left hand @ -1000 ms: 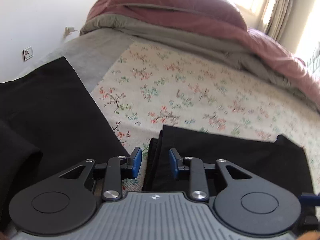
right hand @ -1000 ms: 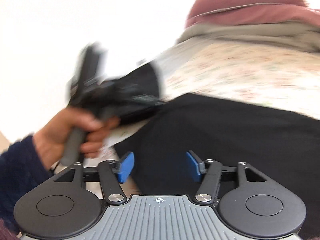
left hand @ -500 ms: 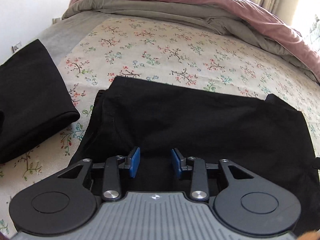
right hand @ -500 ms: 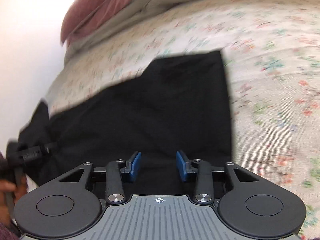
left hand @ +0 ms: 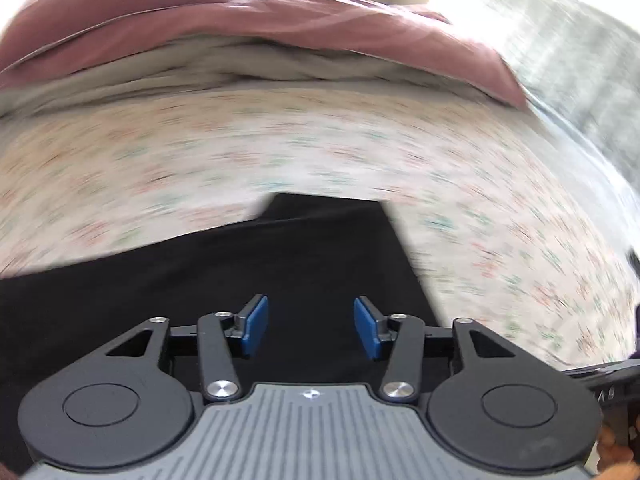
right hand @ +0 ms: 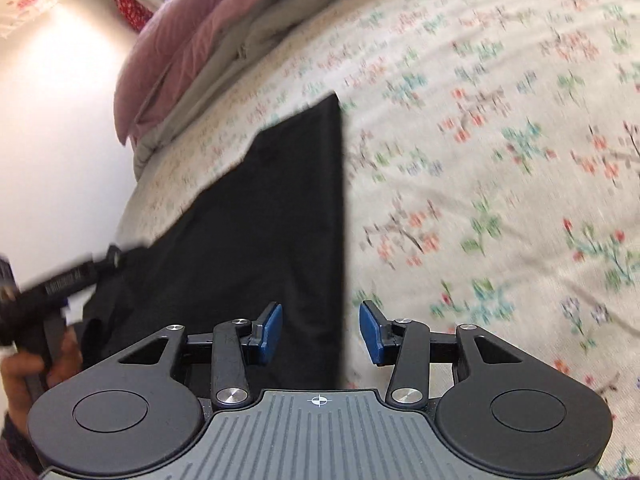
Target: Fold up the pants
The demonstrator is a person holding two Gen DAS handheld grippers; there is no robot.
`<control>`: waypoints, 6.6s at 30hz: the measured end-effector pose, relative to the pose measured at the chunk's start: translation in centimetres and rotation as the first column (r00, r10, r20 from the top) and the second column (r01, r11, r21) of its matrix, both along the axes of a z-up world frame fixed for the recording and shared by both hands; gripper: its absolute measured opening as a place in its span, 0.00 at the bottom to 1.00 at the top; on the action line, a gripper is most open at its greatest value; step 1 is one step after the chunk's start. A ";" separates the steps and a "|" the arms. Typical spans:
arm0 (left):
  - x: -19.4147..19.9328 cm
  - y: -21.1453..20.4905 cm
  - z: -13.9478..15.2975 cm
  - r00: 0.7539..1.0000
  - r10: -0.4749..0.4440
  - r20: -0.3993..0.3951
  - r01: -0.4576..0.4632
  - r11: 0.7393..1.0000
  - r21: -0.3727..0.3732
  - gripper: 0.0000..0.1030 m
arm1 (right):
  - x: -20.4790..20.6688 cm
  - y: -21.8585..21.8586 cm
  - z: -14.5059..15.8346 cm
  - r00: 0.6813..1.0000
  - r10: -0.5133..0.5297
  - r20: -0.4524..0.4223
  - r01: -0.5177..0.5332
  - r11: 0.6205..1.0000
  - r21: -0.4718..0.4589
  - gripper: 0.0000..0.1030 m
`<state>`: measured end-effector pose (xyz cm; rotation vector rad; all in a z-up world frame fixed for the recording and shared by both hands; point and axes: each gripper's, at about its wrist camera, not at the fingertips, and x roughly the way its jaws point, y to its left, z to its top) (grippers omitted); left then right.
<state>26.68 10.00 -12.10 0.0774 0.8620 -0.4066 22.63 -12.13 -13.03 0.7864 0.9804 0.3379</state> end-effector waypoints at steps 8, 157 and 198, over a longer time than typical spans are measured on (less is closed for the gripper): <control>3.8 -10.3 -3.3 0.994 -0.109 -0.028 0.112 0.986 0.122 0.63 | -1.0 -1.0 -1.7 0.994 0.111 0.000 -0.110 0.992 0.057 0.41; 6.5 -14.7 8.0 0.995 -0.082 -0.054 0.056 0.924 -0.380 0.15 | -14.2 -8.8 10.7 0.941 -0.059 0.335 0.157 0.949 -0.274 0.03; 7.4 9.6 -3.5 0.956 0.230 -0.184 -0.278 0.913 -0.299 0.21 | -0.4 19.4 3.9 0.913 0.383 0.144 -0.328 0.895 -0.302 0.06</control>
